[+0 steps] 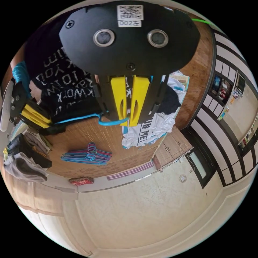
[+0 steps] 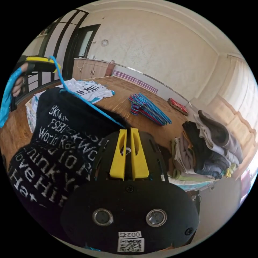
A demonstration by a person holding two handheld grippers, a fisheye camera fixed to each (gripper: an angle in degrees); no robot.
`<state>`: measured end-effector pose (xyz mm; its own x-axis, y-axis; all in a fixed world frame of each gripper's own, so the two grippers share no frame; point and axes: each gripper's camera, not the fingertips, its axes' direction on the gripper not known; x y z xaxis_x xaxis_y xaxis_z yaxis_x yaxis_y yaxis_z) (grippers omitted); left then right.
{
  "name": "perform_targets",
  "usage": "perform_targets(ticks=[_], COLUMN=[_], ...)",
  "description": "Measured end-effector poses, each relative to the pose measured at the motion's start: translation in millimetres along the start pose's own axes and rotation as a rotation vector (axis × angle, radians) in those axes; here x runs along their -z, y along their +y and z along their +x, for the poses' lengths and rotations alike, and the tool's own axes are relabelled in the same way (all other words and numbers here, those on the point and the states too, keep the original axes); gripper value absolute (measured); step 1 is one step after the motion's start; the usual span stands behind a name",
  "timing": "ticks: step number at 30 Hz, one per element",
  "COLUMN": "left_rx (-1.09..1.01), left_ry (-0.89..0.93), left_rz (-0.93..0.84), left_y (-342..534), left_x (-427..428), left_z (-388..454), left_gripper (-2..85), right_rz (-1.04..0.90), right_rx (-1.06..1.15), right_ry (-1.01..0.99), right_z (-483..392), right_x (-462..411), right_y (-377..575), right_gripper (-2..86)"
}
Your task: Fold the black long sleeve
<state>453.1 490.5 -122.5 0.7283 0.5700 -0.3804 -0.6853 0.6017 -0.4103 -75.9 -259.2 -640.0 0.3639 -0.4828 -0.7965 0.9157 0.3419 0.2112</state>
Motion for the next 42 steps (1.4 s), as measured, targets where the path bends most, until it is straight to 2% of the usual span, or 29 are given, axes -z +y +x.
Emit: perform_targets(ticks=[4,11,14,15,20,27,35,40,42], left_rx=[0.019,0.059,0.109,0.152,0.183,0.217,0.222,0.224,0.222], left_ry=[0.022,-0.014,-0.008,0.044,0.097,0.094,0.054,0.049,0.048], left_rz=[-0.008,-0.004,0.007,0.006,-0.018,0.002,0.008,0.014,0.020], left_y=[9.8,22.7,27.7,28.5,22.2,6.1,-1.0,1.2,1.2], left_x=[1.5,9.2,14.1,15.3,14.0,23.7,45.6,58.5,64.1], left_z=[-6.9,-13.1,-29.8,-42.3,-59.4,-58.3,-50.4,-40.6,-35.7], left_gripper=[-1.0,-1.0,-1.0,-1.0,-1.0,-1.0,-1.0,-1.0,-1.0], right_rz=[-0.015,-0.055,-0.128,-0.140,-0.052,-0.058,-0.077,0.052,0.163], right_rx=[-0.107,-0.155,-0.249,-0.251,-0.270,-0.173,-0.074,-0.097,-0.114], right_ry=[-0.058,0.025,-0.053,-0.091,-0.243,-0.488,-0.566,-0.579,-0.551], right_z=[25.2,47.6,70.3,74.4,87.9,112.3,139.0,151.1,152.6], right_x=[-6.0,-24.7,-42.1,-46.3,-32.6,1.6,57.4,102.6,122.0], right_y=[-6.8,-30.7,-30.7,-29.8,-16.7,11.9,44.1,56.1,53.6], right_gripper=[-0.4,-0.7,-0.7,-0.7,-0.2,4.2,7.5,10.3,11.0])
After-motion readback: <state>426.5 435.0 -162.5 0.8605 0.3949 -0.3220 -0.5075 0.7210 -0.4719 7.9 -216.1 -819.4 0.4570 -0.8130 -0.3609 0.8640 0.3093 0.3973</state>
